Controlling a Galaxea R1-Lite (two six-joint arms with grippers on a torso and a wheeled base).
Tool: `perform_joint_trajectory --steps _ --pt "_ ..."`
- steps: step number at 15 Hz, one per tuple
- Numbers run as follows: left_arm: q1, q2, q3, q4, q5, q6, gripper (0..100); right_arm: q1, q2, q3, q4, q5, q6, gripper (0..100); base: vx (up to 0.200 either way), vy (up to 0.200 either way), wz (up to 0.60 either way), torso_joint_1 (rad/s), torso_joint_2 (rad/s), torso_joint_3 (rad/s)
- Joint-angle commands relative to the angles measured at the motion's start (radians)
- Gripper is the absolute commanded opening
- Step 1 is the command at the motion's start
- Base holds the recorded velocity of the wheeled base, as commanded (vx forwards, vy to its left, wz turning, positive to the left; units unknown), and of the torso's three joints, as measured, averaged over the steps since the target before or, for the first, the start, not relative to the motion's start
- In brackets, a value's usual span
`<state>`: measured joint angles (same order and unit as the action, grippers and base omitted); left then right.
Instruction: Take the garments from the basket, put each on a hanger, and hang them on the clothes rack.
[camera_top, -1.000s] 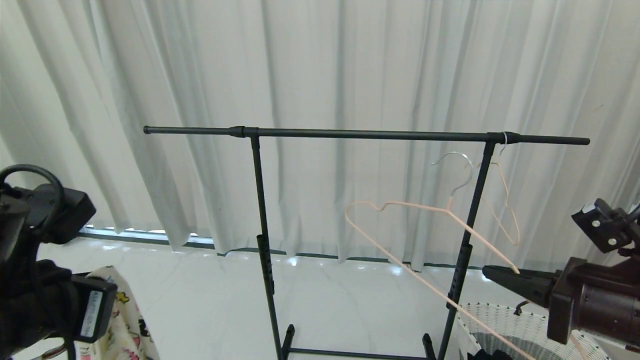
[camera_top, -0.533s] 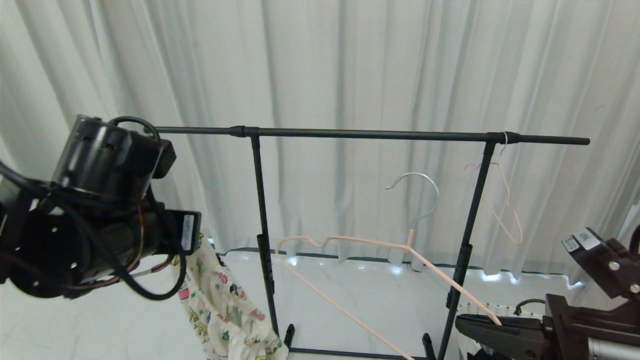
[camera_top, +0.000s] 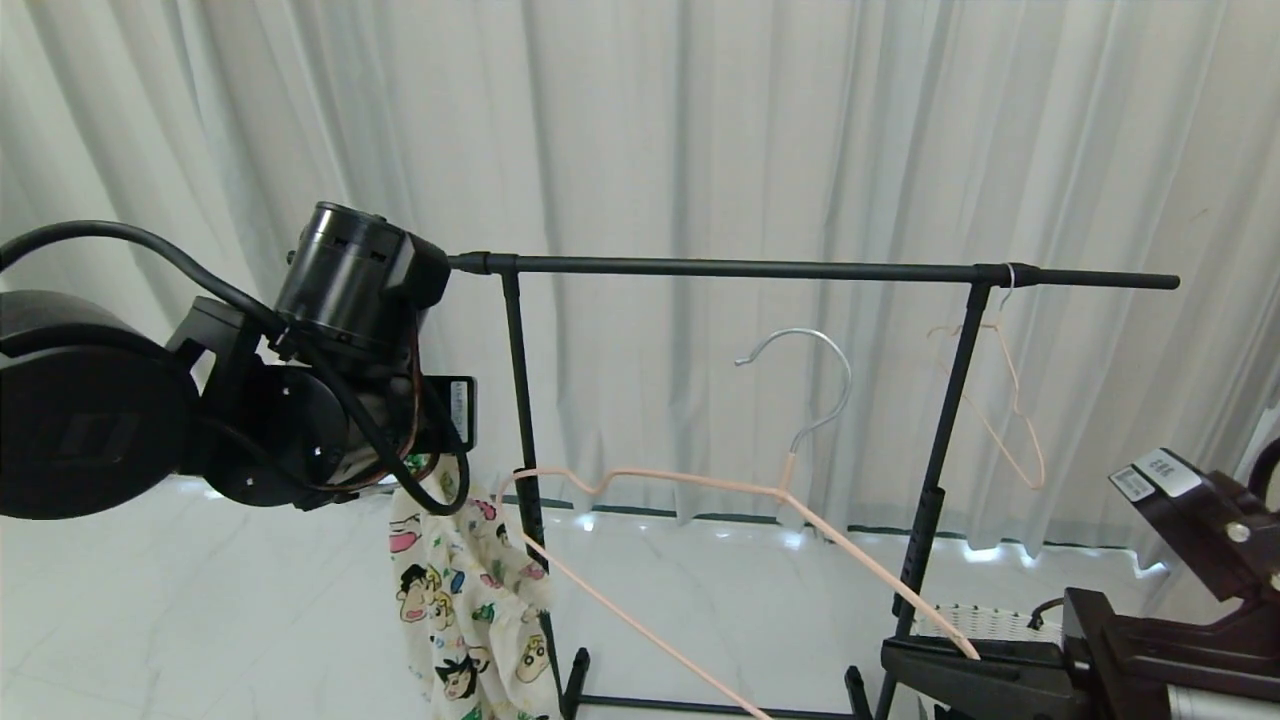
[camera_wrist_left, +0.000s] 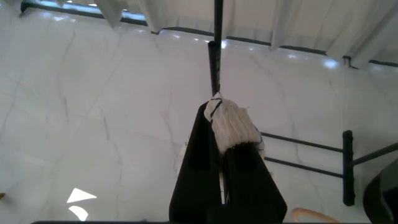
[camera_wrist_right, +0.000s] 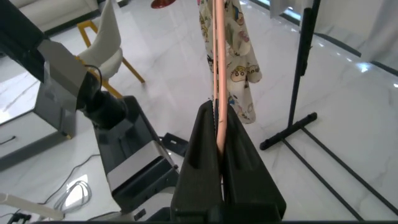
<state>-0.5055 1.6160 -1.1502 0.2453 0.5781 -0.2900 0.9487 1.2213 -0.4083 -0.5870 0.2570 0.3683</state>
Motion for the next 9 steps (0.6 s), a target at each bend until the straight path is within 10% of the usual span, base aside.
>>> perform_joint_trajectory --steps 1,9 --pt "-0.033 0.005 -0.002 0.000 0.000 -0.009 0 0.002 0.063 -0.024 -0.024 0.001 0.000 0 0.000 0.000 0.00 0.000 0.00 0.000" --pt "-0.041 0.004 -0.002 -0.001 0.005 -0.029 0 0.028 0.175 -0.084 -0.093 0.001 0.000 0 0.000 0.000 0.00 0.000 0.00 0.000"
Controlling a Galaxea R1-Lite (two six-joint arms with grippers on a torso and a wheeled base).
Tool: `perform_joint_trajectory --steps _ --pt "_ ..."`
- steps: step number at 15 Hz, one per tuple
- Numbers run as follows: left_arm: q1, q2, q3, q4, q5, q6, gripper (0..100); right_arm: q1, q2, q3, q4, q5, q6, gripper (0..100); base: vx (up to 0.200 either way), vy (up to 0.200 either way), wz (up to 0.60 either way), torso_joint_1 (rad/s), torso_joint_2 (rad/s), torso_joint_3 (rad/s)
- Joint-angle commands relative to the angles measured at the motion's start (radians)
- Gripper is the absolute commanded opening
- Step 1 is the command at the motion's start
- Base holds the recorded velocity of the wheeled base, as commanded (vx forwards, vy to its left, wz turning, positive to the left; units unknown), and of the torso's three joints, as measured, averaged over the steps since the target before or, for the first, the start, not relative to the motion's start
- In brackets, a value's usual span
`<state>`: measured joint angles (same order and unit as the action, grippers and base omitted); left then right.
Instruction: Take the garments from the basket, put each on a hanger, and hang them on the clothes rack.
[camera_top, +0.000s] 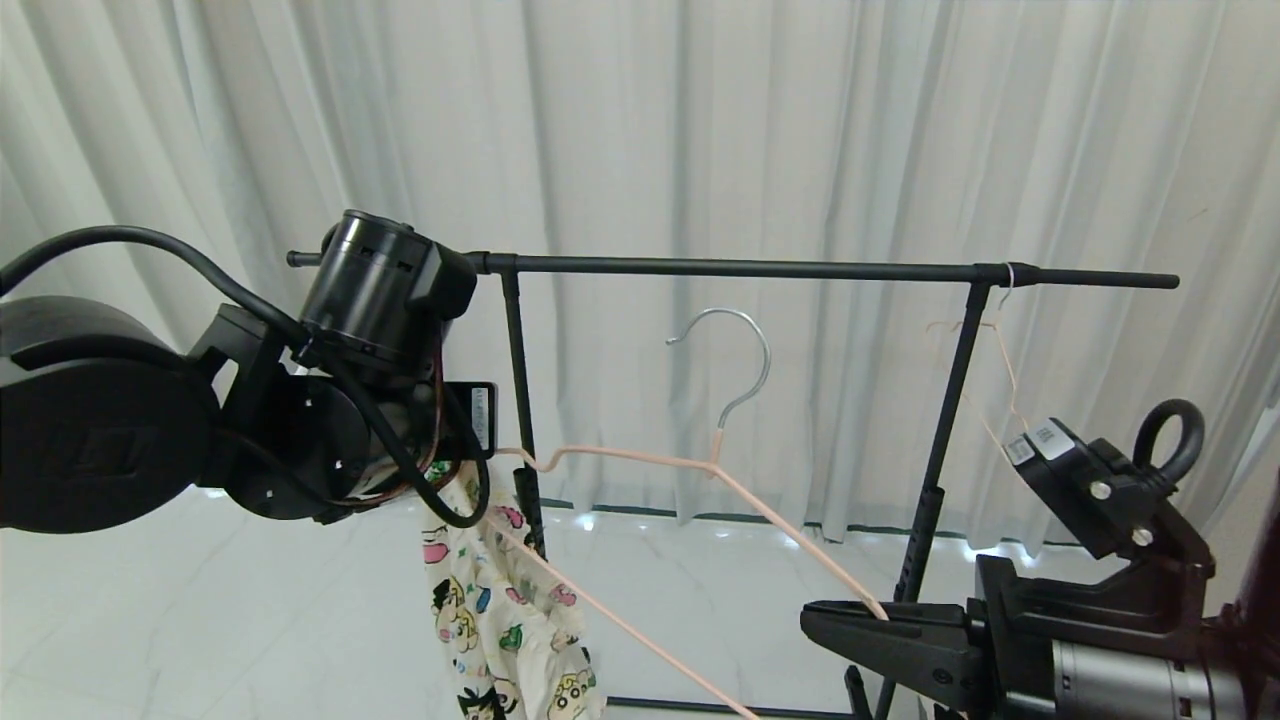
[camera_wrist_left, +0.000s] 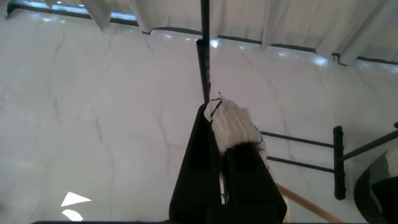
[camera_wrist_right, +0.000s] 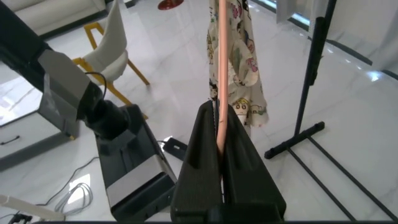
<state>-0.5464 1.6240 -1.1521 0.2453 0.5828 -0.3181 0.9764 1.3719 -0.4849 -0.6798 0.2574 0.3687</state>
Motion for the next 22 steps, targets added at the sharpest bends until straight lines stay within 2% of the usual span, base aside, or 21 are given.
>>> perform_joint_trajectory --steps 1,8,12,14,17,18,22 --pt "0.000 -0.004 0.000 0.000 0.000 -0.007 0 0.001 0.036 -0.018 0.000 -0.001 -0.001 0 0.000 0.000 0.00 0.000 0.00 0.000" --pt "-0.032 -0.013 -0.047 0.000 -0.001 -0.012 0 0.001 0.185 -0.098 -0.101 -0.009 0.002 0 0.000 0.000 0.00 0.000 0.00 0.000" --pt "-0.152 -0.039 -0.072 0.000 -0.011 -0.009 0 0.002 0.256 -0.141 -0.121 -0.009 0.002 0 0.000 0.000 0.00 0.000 0.00 0.000" --pt "-0.185 -0.046 -0.104 0.000 -0.037 -0.009 0 0.002 0.285 -0.155 -0.126 -0.012 0.004 0 0.000 0.000 0.00 0.000 0.00 0.000" --pt "-0.201 -0.049 -0.158 0.000 -0.057 -0.007 0 0.004 0.335 -0.170 -0.164 -0.060 0.032 0 0.000 0.000 0.00 0.000 0.00 0.000" --pt "-0.210 -0.049 -0.173 0.000 -0.057 -0.006 0 0.007 0.372 -0.175 -0.205 -0.099 0.033 0 0.000 0.000 0.00 0.000 0.00 0.000" --pt "-0.248 -0.043 -0.144 0.000 -0.054 -0.009 0 0.021 0.388 -0.189 -0.233 -0.113 0.032 0 0.000 0.000 0.00 0.000 0.00 0.000"
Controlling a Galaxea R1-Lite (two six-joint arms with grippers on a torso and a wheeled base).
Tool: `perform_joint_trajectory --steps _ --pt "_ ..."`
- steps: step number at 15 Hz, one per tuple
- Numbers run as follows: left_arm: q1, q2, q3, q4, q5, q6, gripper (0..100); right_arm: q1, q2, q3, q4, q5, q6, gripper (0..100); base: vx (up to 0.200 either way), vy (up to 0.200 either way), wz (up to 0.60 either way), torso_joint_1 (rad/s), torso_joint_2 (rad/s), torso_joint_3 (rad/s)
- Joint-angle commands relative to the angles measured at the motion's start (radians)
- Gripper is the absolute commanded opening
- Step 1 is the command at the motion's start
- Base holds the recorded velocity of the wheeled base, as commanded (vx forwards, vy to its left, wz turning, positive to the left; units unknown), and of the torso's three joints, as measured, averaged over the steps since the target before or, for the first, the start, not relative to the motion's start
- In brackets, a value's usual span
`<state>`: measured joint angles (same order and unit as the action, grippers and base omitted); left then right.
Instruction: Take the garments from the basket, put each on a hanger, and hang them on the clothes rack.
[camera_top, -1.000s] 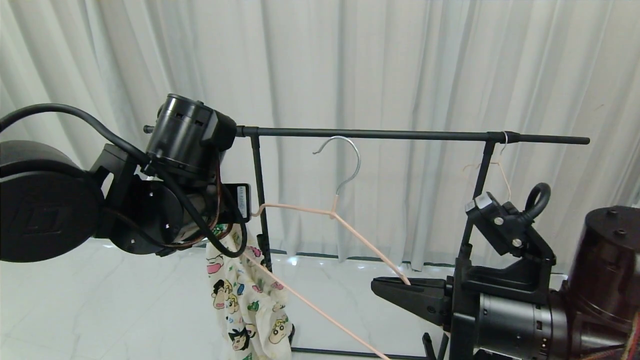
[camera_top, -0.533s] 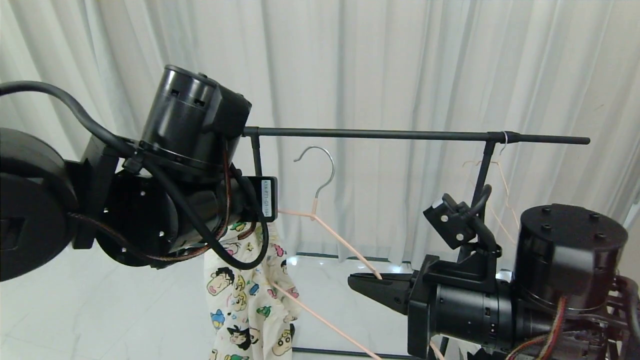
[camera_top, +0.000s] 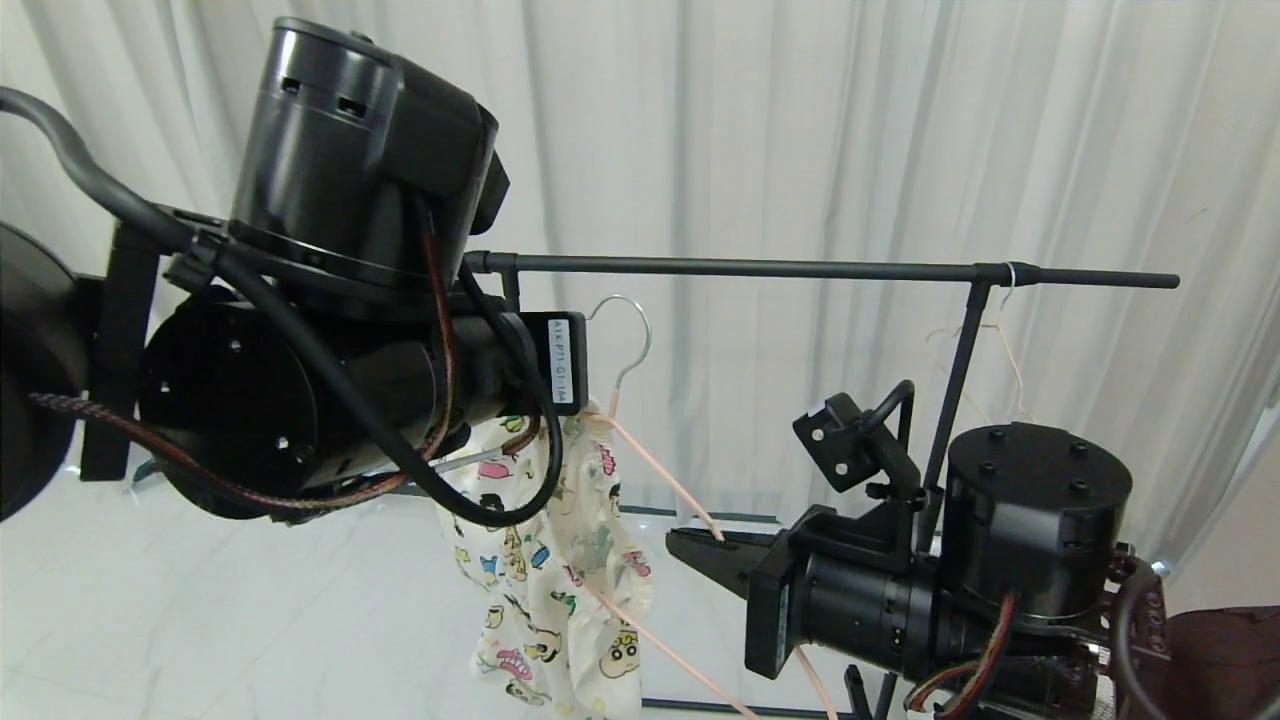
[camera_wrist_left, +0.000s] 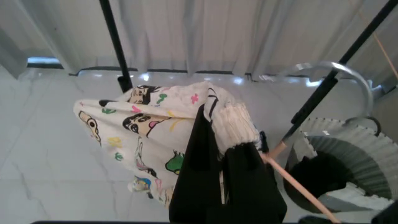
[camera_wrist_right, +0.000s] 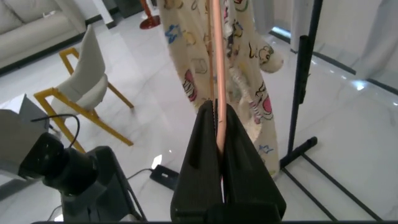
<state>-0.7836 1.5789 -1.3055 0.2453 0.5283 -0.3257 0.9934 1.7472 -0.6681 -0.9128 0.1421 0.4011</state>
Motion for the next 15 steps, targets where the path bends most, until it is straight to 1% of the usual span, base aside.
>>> perform_joint_trajectory --steps 1,2,3,6,7,12,13,15 --pt "-0.019 0.007 0.023 -0.001 0.001 -0.001 0 0.005 0.012 -0.018 -0.003 -0.018 -0.002 0 0.000 0.000 0.00 0.000 0.00 0.000" --pt "-0.020 0.007 0.023 -0.001 0.001 -0.001 0 0.010 0.014 -0.030 -0.001 -0.053 -0.001 0 0.000 0.000 0.00 0.000 0.00 0.000" --pt "-0.023 0.007 0.023 -0.001 0.002 -0.001 0 0.010 0.014 -0.030 -0.001 -0.068 0.001 0 0.000 0.000 0.00 0.000 0.00 0.000" --pt "-0.022 -0.011 0.023 -0.001 0.002 -0.001 0 0.010 0.008 -0.028 -0.014 -0.082 -0.004 0 0.000 0.000 0.00 0.000 0.00 0.000" --pt "-0.022 -0.014 0.023 -0.001 0.004 -0.001 100 0.010 0.008 -0.030 -0.026 -0.093 -0.005 0 0.000 0.000 0.00 0.000 0.00 0.000" --pt "0.027 -0.014 0.023 -0.001 0.012 0.004 100 0.014 -0.023 -0.021 -0.064 -0.159 -0.033 0 0.000 0.000 0.00 0.000 0.00 0.000" --pt "0.040 -0.016 0.023 -0.001 0.012 0.004 100 0.014 -0.032 -0.019 -0.071 -0.185 -0.053 0 0.000 0.000 0.00 0.000 0.00 0.000" --pt "0.040 -0.030 0.037 -0.001 0.012 0.002 100 0.013 -0.032 -0.018 -0.115 -0.207 -0.097 0 0.000 0.000 0.00 0.000 0.00 0.000"
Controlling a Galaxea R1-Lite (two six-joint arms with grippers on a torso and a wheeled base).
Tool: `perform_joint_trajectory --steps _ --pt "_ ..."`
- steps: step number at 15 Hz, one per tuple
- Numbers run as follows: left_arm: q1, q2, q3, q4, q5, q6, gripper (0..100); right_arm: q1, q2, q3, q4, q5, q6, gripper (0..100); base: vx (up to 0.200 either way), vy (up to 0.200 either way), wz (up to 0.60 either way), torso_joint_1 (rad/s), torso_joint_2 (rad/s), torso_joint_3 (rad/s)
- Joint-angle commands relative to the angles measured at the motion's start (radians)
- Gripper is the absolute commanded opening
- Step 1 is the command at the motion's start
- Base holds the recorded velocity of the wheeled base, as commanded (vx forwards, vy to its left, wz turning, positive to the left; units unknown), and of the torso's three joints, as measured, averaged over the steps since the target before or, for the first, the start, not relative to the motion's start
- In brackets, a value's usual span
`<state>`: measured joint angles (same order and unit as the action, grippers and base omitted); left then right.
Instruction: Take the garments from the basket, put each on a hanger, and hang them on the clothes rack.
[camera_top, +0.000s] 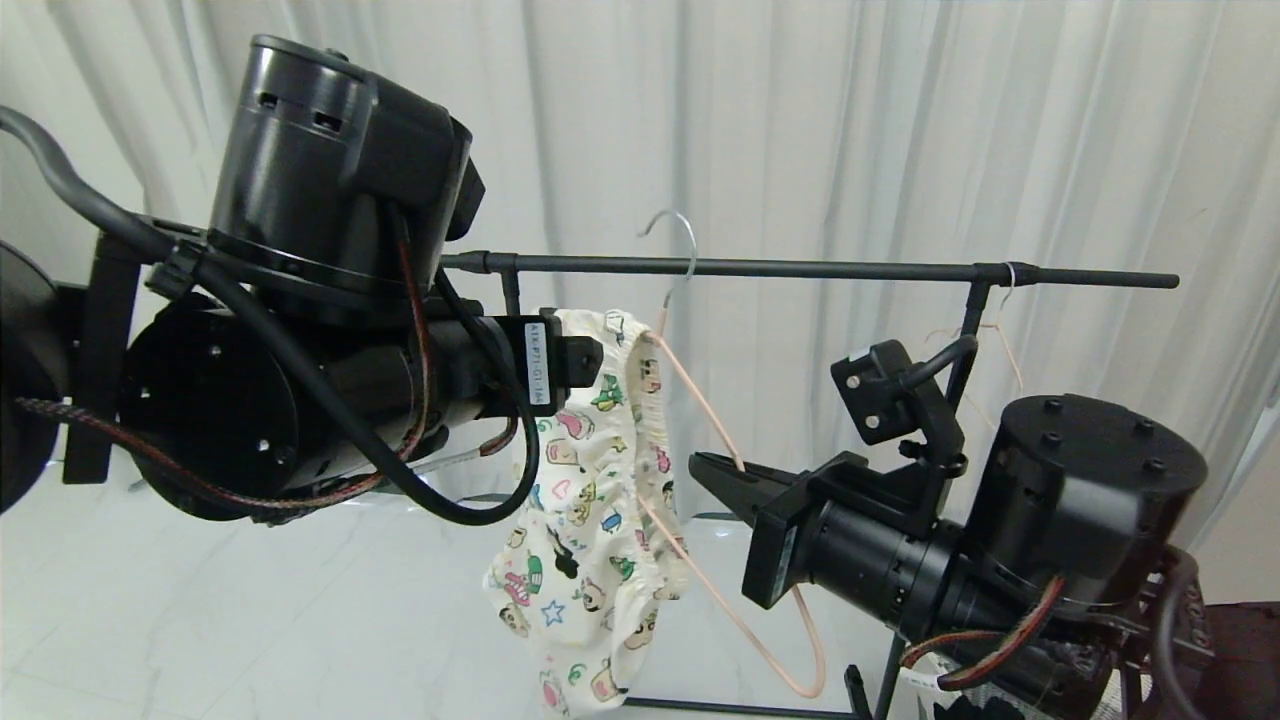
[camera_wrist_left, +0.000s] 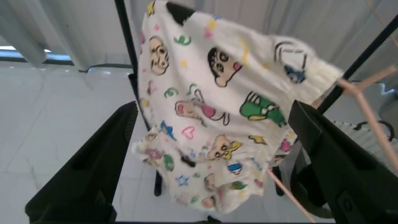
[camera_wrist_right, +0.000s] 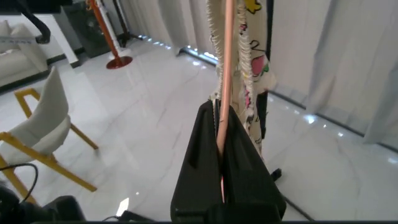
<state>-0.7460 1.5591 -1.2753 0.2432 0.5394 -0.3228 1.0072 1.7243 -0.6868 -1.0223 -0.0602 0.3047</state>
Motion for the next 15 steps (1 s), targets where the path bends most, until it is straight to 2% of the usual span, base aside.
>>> perform_joint_trajectory --steps 1,3,5,6,8,9,10,12,15 --pt "0.000 -0.027 0.036 0.001 -0.001 0.001 100 -0.006 -0.009 0.006 -0.021 -0.004 -0.032 0 0.000 0.000 0.00 0.000 0.00 0.000" --pt "0.000 -0.100 0.140 0.001 -0.013 0.002 100 -0.030 -0.015 0.055 -0.070 0.005 -0.118 0 0.000 0.000 0.00 0.000 0.00 0.000" --pt "0.000 -0.182 0.232 -0.002 -0.045 0.005 100 -0.061 -0.022 0.133 -0.133 0.065 -0.164 0 0.000 0.000 0.00 0.000 0.00 0.000" --pt "-0.003 -0.277 0.333 -0.028 -0.091 0.041 100 -0.102 -0.028 0.207 -0.193 0.145 -0.213 0 0.000 0.000 0.00 0.000 0.00 0.000" --pt "-0.001 -0.427 0.501 -0.110 -0.193 0.185 100 -0.148 -0.048 0.280 -0.240 0.252 -0.268 0 0.000 0.000 0.00 0.000 0.00 0.000" --pt "-0.001 -0.472 0.551 -0.147 -0.239 0.232 100 -0.151 -0.061 0.300 -0.246 0.284 -0.280 0 0.000 0.000 0.00 0.000 0.00 0.000" --pt "0.000 -0.541 0.637 -0.211 -0.337 0.337 100 -0.150 -0.097 0.346 -0.248 0.344 -0.302 0 0.000 0.000 0.00 0.000 0.00 0.000" --pt "0.002 -0.599 0.714 -0.259 -0.414 0.479 100 -0.150 -0.127 0.448 -0.251 0.421 -0.346 0 0.000 0.000 0.00 0.000 0.00 0.000" --pt "0.000 -0.617 0.726 -0.262 -0.533 0.561 100 -0.108 -0.172 0.564 -0.282 0.491 -0.358 0 0.000 0.000 0.00 0.000 0.00 0.000"
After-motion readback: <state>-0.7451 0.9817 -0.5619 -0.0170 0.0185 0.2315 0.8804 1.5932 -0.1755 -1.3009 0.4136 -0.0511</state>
